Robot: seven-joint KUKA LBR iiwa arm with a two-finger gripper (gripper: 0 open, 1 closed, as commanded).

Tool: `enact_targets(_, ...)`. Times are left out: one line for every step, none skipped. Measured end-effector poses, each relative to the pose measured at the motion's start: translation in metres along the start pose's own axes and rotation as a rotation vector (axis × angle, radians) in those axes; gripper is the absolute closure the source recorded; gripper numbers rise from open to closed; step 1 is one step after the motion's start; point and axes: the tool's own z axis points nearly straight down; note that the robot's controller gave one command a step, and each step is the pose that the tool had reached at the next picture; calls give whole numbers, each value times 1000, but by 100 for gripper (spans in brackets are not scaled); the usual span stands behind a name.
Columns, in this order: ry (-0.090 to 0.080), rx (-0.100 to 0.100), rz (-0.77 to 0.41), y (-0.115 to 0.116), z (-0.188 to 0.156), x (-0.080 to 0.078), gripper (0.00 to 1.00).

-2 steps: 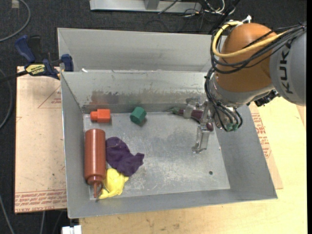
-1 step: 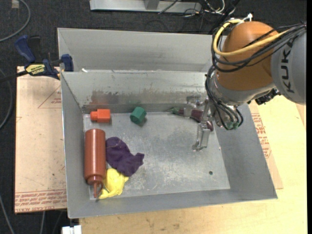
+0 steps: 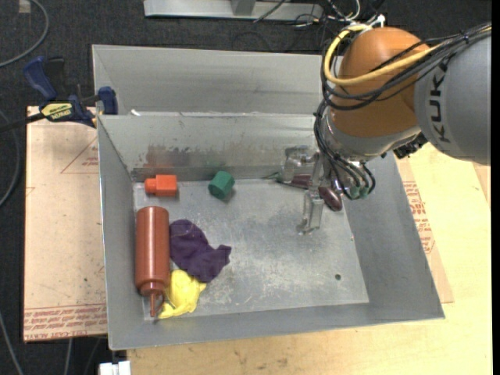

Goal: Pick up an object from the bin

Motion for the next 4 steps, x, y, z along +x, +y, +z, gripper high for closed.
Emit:
enact_targets(0, 0, -91, 40, 5, 17, 0)
enact_targets(-14, -3, -100, 53, 46, -15, 0)
enact_targets(-4, -1, -80, 54, 113, 16, 0)
enact_targets(3, -1, -37, 84, 132, 34, 0)
